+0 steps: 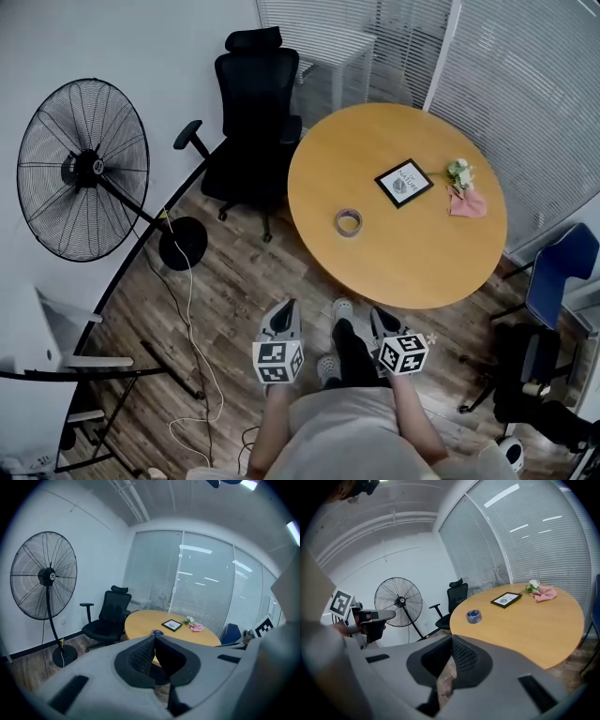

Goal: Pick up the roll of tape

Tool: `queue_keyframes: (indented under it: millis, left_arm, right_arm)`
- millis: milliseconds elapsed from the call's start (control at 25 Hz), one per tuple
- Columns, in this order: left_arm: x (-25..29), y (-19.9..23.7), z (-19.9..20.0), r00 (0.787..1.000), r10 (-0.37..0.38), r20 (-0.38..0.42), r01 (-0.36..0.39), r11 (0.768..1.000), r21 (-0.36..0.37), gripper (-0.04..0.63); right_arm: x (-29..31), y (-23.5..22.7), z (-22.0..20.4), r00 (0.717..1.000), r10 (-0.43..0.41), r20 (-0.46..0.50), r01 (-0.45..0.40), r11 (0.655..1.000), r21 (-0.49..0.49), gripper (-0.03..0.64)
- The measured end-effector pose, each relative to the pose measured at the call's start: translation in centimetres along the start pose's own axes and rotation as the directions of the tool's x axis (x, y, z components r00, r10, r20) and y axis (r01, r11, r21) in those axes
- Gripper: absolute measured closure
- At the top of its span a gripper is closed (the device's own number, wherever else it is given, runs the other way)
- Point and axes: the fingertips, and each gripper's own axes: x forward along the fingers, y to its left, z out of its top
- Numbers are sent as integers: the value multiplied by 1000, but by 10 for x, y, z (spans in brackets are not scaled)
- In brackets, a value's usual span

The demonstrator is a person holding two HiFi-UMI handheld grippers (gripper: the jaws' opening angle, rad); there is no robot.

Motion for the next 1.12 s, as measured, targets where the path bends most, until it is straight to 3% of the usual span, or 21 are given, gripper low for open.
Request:
queue_keyframes:
  millis: [440,680,1120]
  left_arm:
    - [36,20,6,1000,19,-15,-19,1000,-16,586]
    - [78,12,22,999,-43,-29,43,999,25,586]
    - [153,22,62,997,-71,-42,73,995,70,586]
  right_arm:
    - [42,1,11,999,39,-31,-40,999,-26,620]
    - [76,-24,46,1000,30,-5,-30,1000,-8,620]
    - [162,-44,107,998,64,-12,-65,997,-35,620]
